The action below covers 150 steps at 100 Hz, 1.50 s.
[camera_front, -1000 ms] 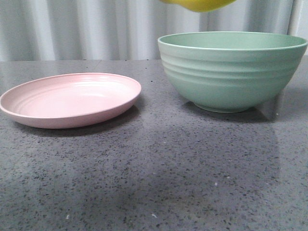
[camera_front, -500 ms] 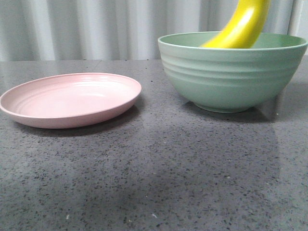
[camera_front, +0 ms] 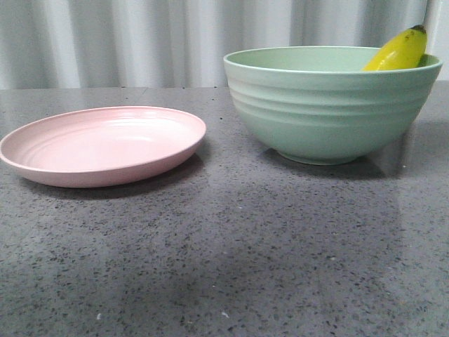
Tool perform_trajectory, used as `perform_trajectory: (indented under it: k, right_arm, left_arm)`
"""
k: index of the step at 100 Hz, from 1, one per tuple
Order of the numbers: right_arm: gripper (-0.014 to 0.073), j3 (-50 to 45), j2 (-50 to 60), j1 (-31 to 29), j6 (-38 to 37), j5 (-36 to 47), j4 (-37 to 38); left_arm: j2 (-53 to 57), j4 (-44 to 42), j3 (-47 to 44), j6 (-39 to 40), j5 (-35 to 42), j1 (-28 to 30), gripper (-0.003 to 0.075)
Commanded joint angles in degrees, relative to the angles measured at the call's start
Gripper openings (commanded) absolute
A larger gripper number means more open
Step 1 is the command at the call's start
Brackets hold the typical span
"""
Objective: Transfer banana from pink plate to green bowl
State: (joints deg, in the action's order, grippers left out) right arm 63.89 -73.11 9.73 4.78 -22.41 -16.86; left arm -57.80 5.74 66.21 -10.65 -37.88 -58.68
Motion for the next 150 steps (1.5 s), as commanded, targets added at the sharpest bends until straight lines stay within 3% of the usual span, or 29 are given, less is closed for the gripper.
perform_trajectory:
  k: [1, 7, 12, 22, 30, 40, 59, 101, 125, 150]
  right_arm:
    - [0.0331, 2.17, 4.72, -0.28, 0.44, 2.67, 2.14]
    - [0.0283, 2.17, 6.94, -0.28, 0.44, 0.93, 3.23]
    - [0.0215, 2.17, 8.67, -0.28, 0.44, -0.8, 3.93]
    - [0.0029, 2.17, 12.09, -0.28, 0.44, -4.76, 5.18]
    - [-0.008, 2.06, 15.09, -0.28, 0.44, -8.53, 5.35]
    - [-0.0079, 0.74, 19.15, -0.28, 0.44, -10.15, 5.35]
    - [-0.0079, -5.9, 29.32, -0.28, 0.44, -7.13, 6.2]
    - [-0.008, -30.2, 54.56, -0.28, 0.44, 2.43, 10.85]
    - [-0.0079, -40.23, 66.57, -0.28, 0.44, 4.7, 10.88]
    - [-0.008, -42.34, 70.11, -0.28, 0.44, 2.79, 10.88]
  left_arm:
    - [0.78, -0.06, 1.92, 1.73, 3.94, -0.13, 0.0443]
    - [0.78, 0.01, 1.92, 2.69, 3.94, -0.13, 0.0341]
    - [0.78, 0.01, 1.92, 2.9, 3.94, -0.13, 0.0212]
    - [0.78, 0.01, 1.92, 3.04, 3.2, -0.13, -0.0022]
    - [0.78, 0.01, 1.92, 4.94, 2.66, -0.13, -0.0019]
    - [1.19, 0.01, 1.28, 6.31, 3.86, -0.13, -0.0019]
    - [5.73, 0.01, -6.11, 6.4, 14.47, -0.13, -0.0019]
    - [26.71, 0.01, -36.29, 6.4, 38.53, -0.13, -0.0019]
    - [36.6, 0.01, -47.99, 6.29, 40.06, -0.13, -0.0019]
    - [38.44, 0.01, -51.41, 6.29, 39.73, -0.13, -0.0019]
